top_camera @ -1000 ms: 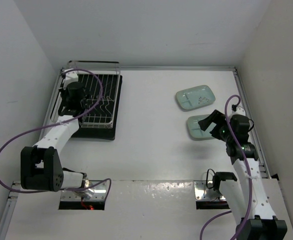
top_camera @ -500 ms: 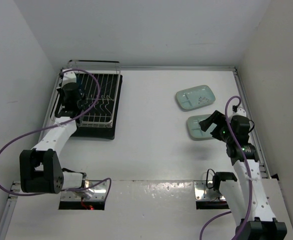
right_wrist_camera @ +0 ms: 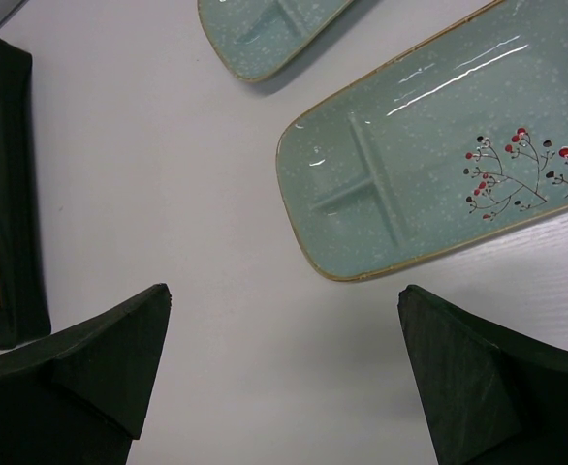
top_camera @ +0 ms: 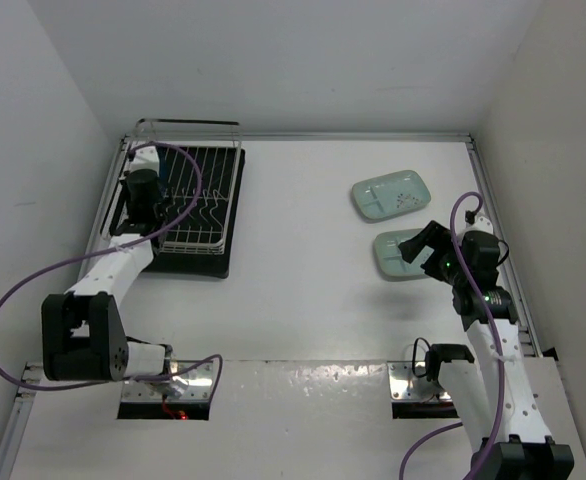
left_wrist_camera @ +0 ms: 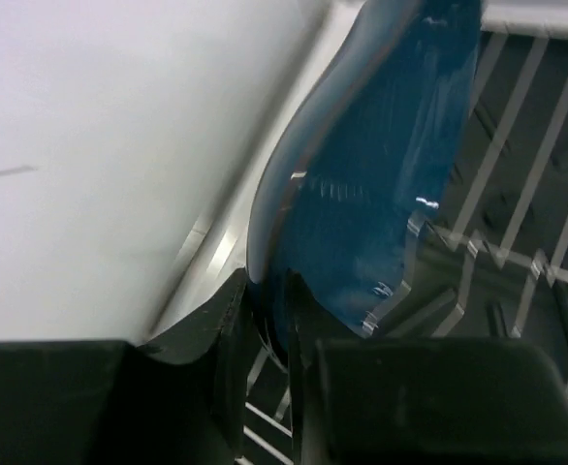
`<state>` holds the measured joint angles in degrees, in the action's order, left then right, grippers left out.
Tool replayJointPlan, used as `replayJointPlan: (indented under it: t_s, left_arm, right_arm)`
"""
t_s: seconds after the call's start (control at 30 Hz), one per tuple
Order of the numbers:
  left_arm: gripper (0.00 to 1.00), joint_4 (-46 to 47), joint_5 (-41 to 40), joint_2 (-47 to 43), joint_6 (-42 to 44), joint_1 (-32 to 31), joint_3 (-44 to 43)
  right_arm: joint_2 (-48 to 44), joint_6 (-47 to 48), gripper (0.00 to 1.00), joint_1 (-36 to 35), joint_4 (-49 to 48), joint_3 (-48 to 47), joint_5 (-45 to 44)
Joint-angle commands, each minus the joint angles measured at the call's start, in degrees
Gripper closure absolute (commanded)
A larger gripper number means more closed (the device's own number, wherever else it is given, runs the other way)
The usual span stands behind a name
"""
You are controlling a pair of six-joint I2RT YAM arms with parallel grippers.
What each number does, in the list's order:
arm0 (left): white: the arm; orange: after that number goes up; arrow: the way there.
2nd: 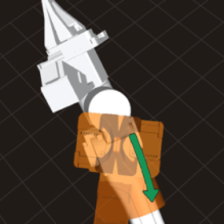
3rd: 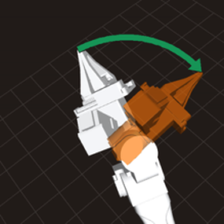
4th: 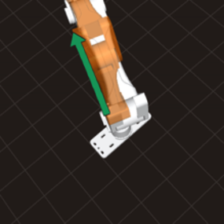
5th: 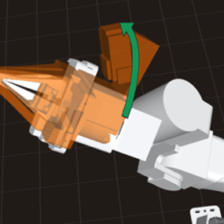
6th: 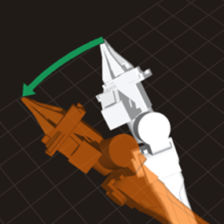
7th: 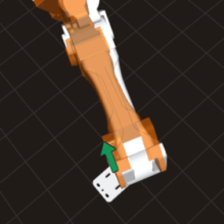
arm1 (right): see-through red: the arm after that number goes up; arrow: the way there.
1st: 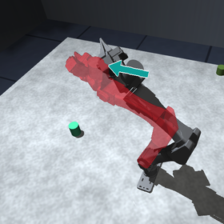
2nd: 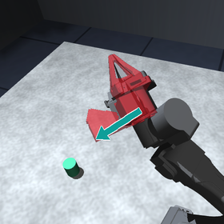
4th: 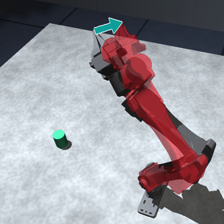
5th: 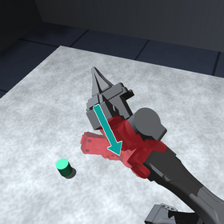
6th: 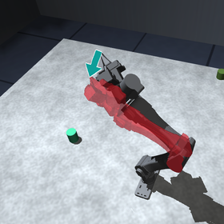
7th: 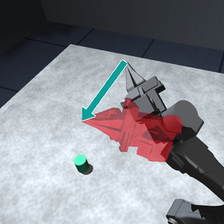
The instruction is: Load the plates into the dish rack
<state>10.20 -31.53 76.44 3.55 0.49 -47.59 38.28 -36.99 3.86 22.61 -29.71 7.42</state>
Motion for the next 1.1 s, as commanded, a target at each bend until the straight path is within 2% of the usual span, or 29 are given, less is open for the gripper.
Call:
replayJointPlan:
  t_s: [0.0,0.1,0.33,0.7,0.77,0.93,1.07]
  left_arm:
    - [0.78,-16.5,10.5,5.2,-1.5,0.4,4.1]
    - [0.78,-17.8,12.9,4.6,-1.5,0.4,4.1]
    - [0.78,-18.5,12.2,4.6,-1.5,1.5,4.1]
    - [0.78,-27.5,14.7,1.7,-3.7,3.9,-6.0]
    - [0.72,-28.6,15.8,1.7,-3.7,3.9,-7.4]
    - [0.72,-29.6,15.8,1.7,-3.1,3.9,-9.3]
    - [0.85,-29.6,14.0,2.2,-2.4,3.9,-10.5]
  right_arm:
    - [-0.2,0.8,0.0,-0.3,-1.0,-1.7,-0.9]
    - [-0.5,0.8,0.0,-0.3,-1.2,-1.4,-1.0]
    - [-0.8,0.6,0.0,-0.4,-1.0,-0.9,-1.4]
    - [-0.7,0.8,0.0,-0.3,-0.9,-1.0,-1.4]
    - [-0.4,0.7,0.0,-0.3,-1.1,-0.9,-1.4]
    - [-0.2,0.9,0.0,-0.3,-1.0,-1.0,-1.2]
    - [-0.2,1.0,0.0,-0.3,-0.8,-1.1,-1.2]
